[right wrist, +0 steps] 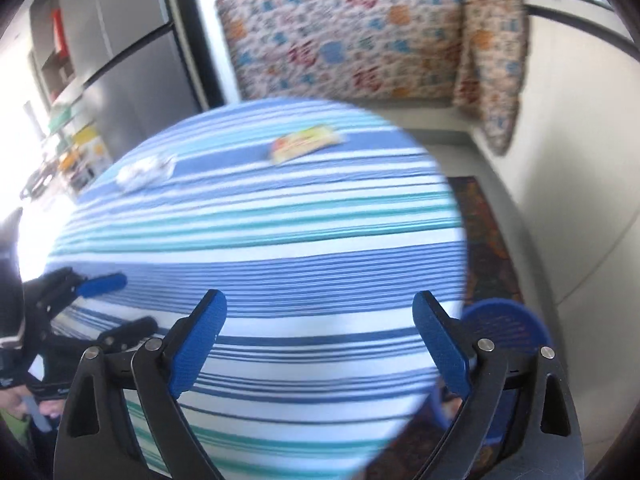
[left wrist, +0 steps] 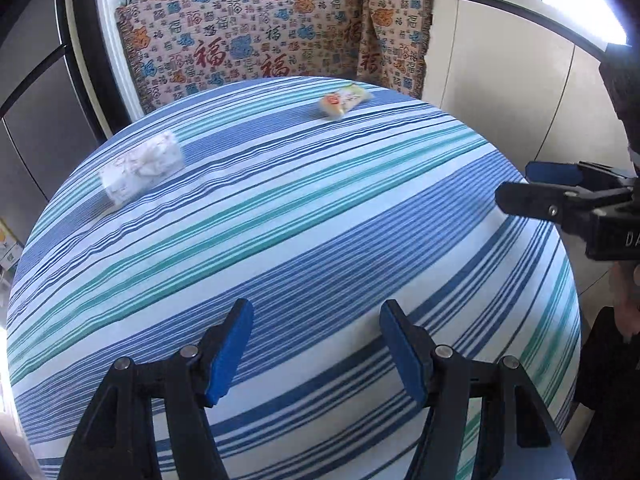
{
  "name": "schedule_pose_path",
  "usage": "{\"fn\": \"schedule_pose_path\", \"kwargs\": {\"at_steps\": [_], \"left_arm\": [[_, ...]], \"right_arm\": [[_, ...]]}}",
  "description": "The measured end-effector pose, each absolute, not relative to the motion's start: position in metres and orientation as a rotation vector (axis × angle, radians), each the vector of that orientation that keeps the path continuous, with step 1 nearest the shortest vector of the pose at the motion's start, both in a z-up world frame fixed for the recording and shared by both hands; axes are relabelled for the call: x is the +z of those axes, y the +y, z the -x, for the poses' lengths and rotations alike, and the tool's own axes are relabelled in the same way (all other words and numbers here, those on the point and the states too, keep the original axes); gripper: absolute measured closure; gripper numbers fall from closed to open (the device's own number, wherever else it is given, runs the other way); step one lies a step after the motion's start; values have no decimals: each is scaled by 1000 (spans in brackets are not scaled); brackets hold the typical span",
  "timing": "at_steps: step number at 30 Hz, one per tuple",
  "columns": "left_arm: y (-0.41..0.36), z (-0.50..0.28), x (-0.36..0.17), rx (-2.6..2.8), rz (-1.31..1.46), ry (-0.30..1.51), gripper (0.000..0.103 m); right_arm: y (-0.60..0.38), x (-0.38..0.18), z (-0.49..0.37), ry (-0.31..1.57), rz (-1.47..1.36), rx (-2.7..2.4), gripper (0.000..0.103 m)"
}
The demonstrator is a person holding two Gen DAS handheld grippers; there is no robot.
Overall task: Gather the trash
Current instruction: 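Move both tools back over the table toward the remaining trash, then grasp the floral-print paper box with the left tool and lift it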
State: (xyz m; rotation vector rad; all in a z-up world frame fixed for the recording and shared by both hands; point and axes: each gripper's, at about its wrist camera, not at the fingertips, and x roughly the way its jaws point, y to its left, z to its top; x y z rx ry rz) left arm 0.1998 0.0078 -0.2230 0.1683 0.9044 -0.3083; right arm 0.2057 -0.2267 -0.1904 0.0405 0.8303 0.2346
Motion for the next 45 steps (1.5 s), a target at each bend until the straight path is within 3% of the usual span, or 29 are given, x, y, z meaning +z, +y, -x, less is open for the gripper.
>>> {"fn": "schedule_pose_path", "kwargs": {"at_steps": [10, 12, 15, 25, 33, 41, 45], "left_arm": [[65, -219, -224, -334, -122, 892, 35], [72, -225, -224, -328, -148, 893, 35], [86, -237, -224, -338, -171, 905, 26], [139, -316, -213, -423, -375, 884, 27], [136, -353, -195, -566, -436, 813, 27], [109, -381, -219, -604, -496, 847, 26], [116, -384, -213, -565, -342, 878, 27]], "right_arm": [[-146, -223, -257, 909, 25, 291, 8], [-139, -227, -257, 898, 56, 268, 6], [-132, -229, -254, 903, 95, 262, 2], [-126, -229, -253, 909, 113, 259, 1], [-127, -229, -253, 909, 114, 261, 0], [-128, -230, -253, 909, 115, 262, 0], [-128, -230, -253, 909, 115, 262, 0]]}}
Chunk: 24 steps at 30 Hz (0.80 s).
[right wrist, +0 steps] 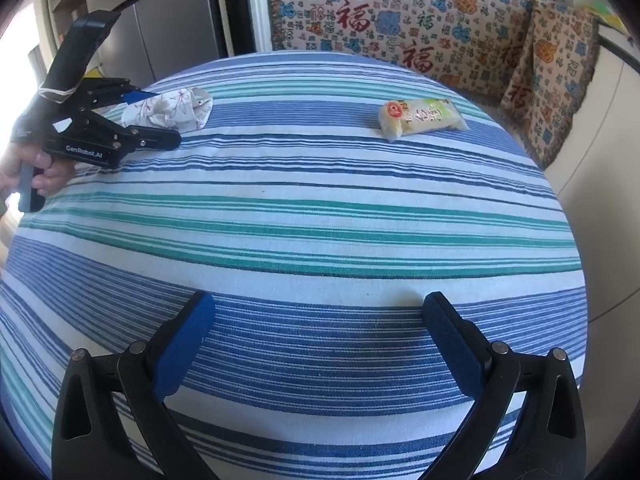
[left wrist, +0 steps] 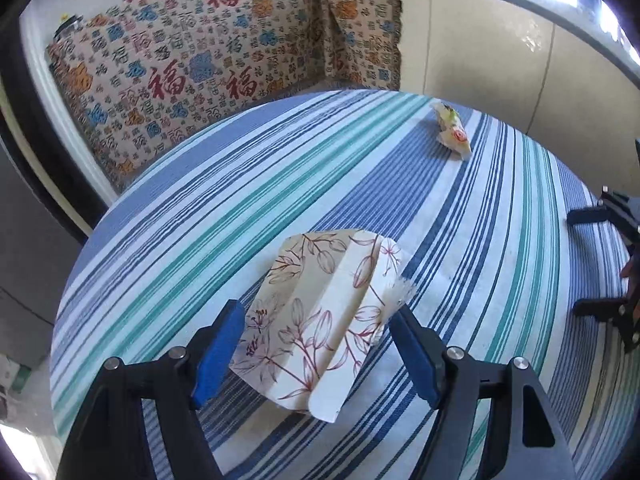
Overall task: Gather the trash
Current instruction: 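Grasp the floral-print paper box with the left tool and lift it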
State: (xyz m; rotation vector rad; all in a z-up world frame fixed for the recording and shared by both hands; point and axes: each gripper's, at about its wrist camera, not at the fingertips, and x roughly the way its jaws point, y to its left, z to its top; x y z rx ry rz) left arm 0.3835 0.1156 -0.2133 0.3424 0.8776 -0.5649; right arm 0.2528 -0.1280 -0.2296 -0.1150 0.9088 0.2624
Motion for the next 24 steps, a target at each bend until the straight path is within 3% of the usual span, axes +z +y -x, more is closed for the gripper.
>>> {"fn": "schedule_pose_path", "kwargs": {"at_steps": [10, 20, 24], "left_arm": [[104, -329, -208, -205, 5, 939, 28], [118, -298, -221, -127, -77, 926, 27], [129, -285, -223, -116, -51, 907, 21]], "right_arm": [[-128, -230, -253, 909, 114, 263, 0], [-153, -225, -259, 905, -43, 266, 1], [-175, -216, -297, 952, -209, 192, 1]]}}
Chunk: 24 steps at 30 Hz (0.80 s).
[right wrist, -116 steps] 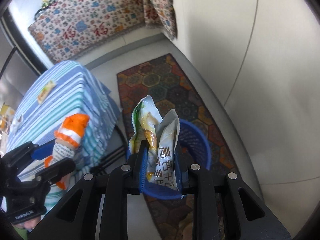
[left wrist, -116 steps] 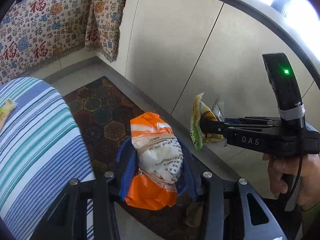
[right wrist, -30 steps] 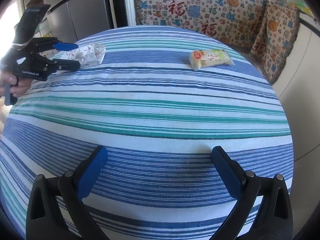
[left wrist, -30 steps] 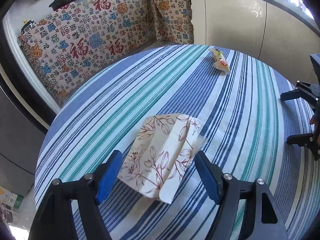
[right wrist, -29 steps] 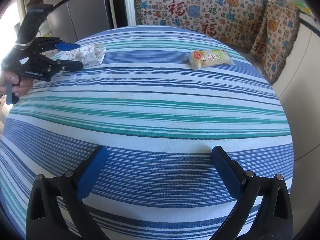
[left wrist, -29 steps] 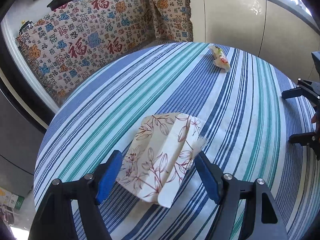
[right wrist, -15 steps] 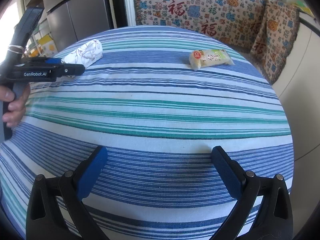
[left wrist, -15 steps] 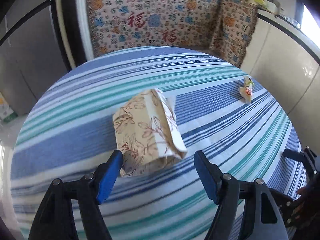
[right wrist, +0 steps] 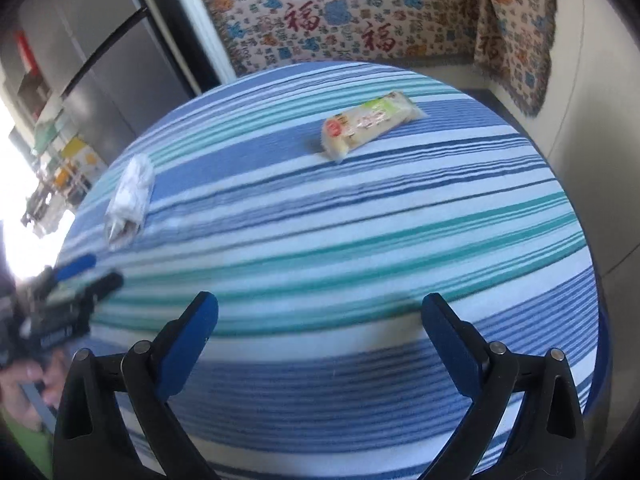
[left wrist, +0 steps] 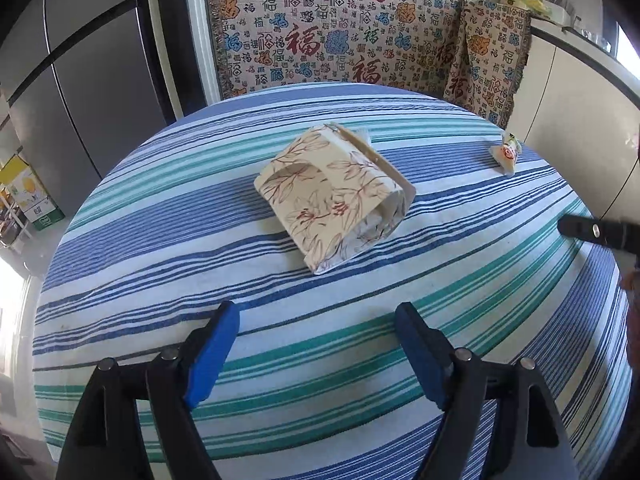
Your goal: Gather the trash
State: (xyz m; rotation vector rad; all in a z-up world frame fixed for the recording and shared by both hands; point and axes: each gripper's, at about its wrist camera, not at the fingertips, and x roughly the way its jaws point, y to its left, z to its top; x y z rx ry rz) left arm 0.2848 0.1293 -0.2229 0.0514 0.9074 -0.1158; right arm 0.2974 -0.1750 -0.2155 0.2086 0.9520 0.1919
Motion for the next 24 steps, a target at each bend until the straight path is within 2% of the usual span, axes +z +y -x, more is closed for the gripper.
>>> {"fn": "schedule_pose_path", "kwargs": {"at_steps": [5, 10, 11, 12, 14, 15, 24], "left_arm": [[131, -286, -223, -93, -49, 909, 19], [133, -287, -223, -92, -44, 911, 19], [134, -287, -223, -92, -43, 911, 19], [134, -287, -223, -93, -43, 911, 19], [135, -288, -223, -93, -42, 911, 19], [134, -287, -223, -93, -44, 911, 19], [136, -288, -224, -95, -44, 910, 19]], "right_arm": [[-183, -210, -361, 969, -370, 77, 6], [-170, -214, -410, 971, -390, -62, 11], [-168, -215, -415, 966, -358, -104, 19], [-163, -216, -418, 966, -297, -151, 38], [-157, -216, -416, 954, -206, -170, 63], [-156, -216, -412, 948, -184, -147, 68], [-135, -219, -313, 939, 120, 268, 72]]}}
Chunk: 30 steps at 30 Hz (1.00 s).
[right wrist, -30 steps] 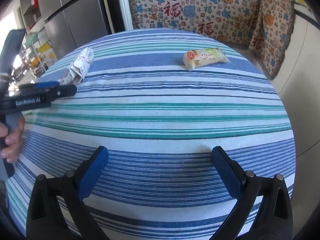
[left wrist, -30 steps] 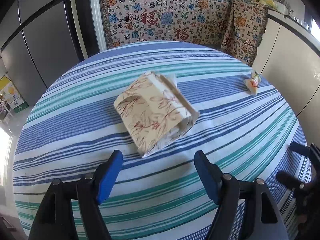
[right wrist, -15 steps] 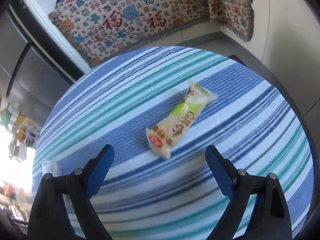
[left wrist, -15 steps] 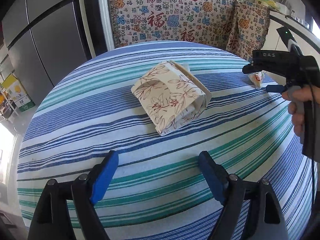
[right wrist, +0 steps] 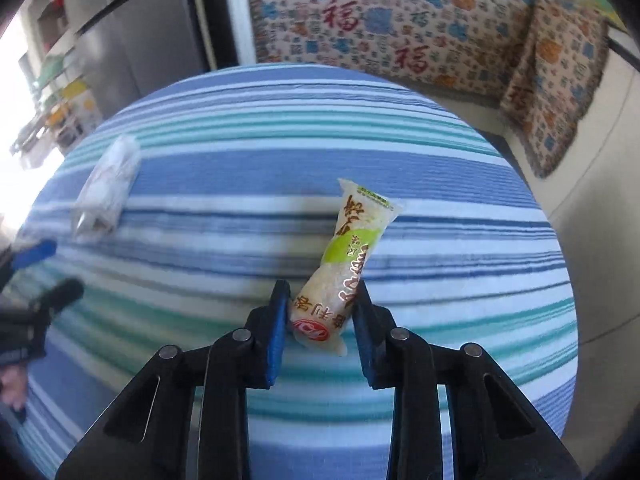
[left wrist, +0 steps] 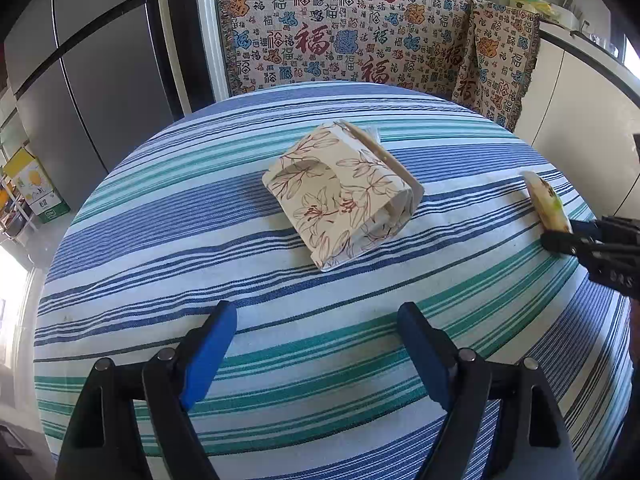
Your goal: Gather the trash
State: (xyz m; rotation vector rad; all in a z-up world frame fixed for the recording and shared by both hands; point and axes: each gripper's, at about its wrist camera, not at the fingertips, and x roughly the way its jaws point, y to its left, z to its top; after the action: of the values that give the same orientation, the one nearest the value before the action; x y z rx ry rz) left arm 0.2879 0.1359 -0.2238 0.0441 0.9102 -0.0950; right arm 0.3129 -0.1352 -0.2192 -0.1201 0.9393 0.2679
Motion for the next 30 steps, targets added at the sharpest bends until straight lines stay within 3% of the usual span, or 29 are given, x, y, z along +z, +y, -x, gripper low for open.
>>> {"fn": "schedule_pose_path", "kwargs": {"at_steps": [4, 6, 7, 19, 27, 28, 29, 30], "left_arm": [[138, -289, -224, -96, -43, 910, 19], [138, -289, -224, -96, -43, 910, 19], [138, -289, -224, -96, -44, 910, 19], [135, -299, -177, -189, 93, 817, 19], [102, -351, -201, -22, -64, 915, 20], [102, -353, -202, -22, -63, 916, 29], [103, -353, -202, -44, -54, 919, 52], [104, -354, -202, -65, -45, 929, 57]], "right_arm": [[-146, -221, -286, 960, 123, 302, 57], [-151, -222, -279, 966, 104, 305, 34], [-154, -222, -277, 966, 98, 301, 31], [-179, -204, -278, 1003, -64, 274, 25], [-170, -199, -314, 1077, -114, 239, 24], [-171, -199, -317, 1086, -124, 237, 24], [-171, -201, -320, 1102, -130, 238, 26], [-170, -202, -323, 1119, -130, 244, 34]]}}
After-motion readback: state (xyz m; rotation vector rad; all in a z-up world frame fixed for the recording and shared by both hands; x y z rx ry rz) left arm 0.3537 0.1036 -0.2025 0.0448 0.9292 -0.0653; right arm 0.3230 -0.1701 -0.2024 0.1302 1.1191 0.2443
